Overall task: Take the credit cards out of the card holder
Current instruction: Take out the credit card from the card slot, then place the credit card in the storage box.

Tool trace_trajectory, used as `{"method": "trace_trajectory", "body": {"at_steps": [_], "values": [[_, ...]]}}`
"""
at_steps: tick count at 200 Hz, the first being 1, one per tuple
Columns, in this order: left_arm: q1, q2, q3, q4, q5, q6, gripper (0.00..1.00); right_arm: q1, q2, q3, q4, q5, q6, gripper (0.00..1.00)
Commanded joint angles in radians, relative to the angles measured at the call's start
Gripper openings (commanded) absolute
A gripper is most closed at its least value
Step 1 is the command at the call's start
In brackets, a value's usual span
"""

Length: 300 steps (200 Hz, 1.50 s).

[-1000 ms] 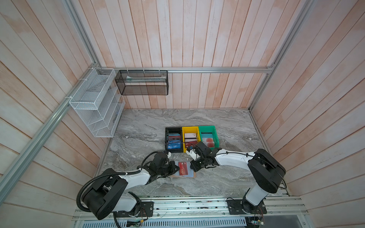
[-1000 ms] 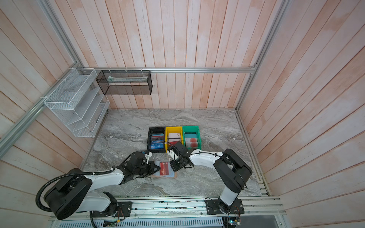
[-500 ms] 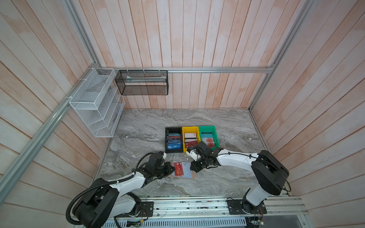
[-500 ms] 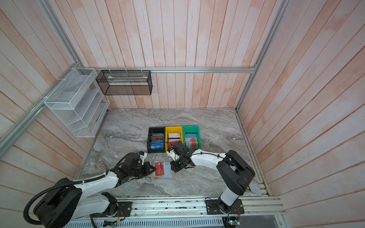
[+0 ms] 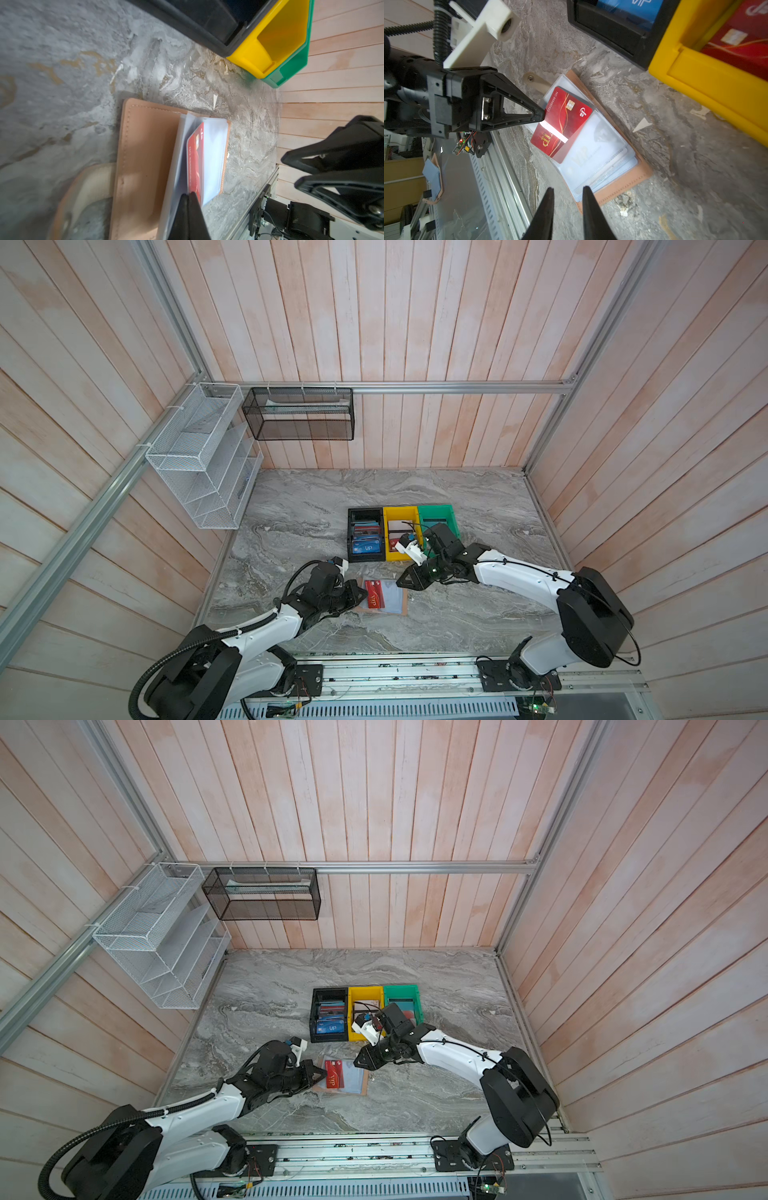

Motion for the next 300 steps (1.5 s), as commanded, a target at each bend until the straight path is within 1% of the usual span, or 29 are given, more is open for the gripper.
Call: {"method": "trace_trajectory", "body": {"at_steps": [1, 19, 68, 94, 129, 145, 169, 221, 264, 300], "values": [[0.008, -0.039, 0.034, -0.137, -0.079, 0.041, 0.0, -0.001, 0.055, 0.009, 0.036, -0.084, -0.005, 0.25], [0.014, -0.06, 0.037, -0.178, -0.1, 0.048, 0.0, -0.002, 0.086, 0.019, 0.047, -0.102, -0.005, 0.25], [0.021, -0.108, 0.042, -0.18, -0.077, 0.046, 0.0, -0.001, 0.139, 0.023, 0.107, -0.196, -0.007, 0.25], [0.024, -0.144, 0.053, -0.183, -0.05, 0.045, 0.0, -0.002, 0.164, 0.028, 0.125, -0.226, -0.002, 0.28], [0.03, -0.197, 0.075, -0.213, -0.049, 0.046, 0.0, -0.002, 0.186, 0.042, 0.135, -0.252, -0.003, 0.31], [0.031, -0.21, 0.073, -0.197, -0.028, 0.043, 0.0, -0.002, 0.195, 0.046, 0.143, -0.262, -0.002, 0.32], [0.031, -0.207, 0.06, -0.132, 0.025, 0.027, 0.0, -0.002, 0.216, 0.055, 0.152, -0.279, -0.001, 0.32], [0.031, -0.165, 0.041, -0.03, 0.084, 0.001, 0.0, -0.002, 0.27, 0.083, 0.197, -0.344, -0.004, 0.35], [0.031, -0.156, 0.03, -0.01, 0.09, -0.006, 0.0, -0.002, 0.281, 0.114, 0.207, -0.359, -0.002, 0.36], [0.031, -0.163, 0.019, 0.002, 0.09, -0.011, 0.0, -0.002, 0.279, 0.105, 0.242, -0.385, 0.017, 0.37]]}}
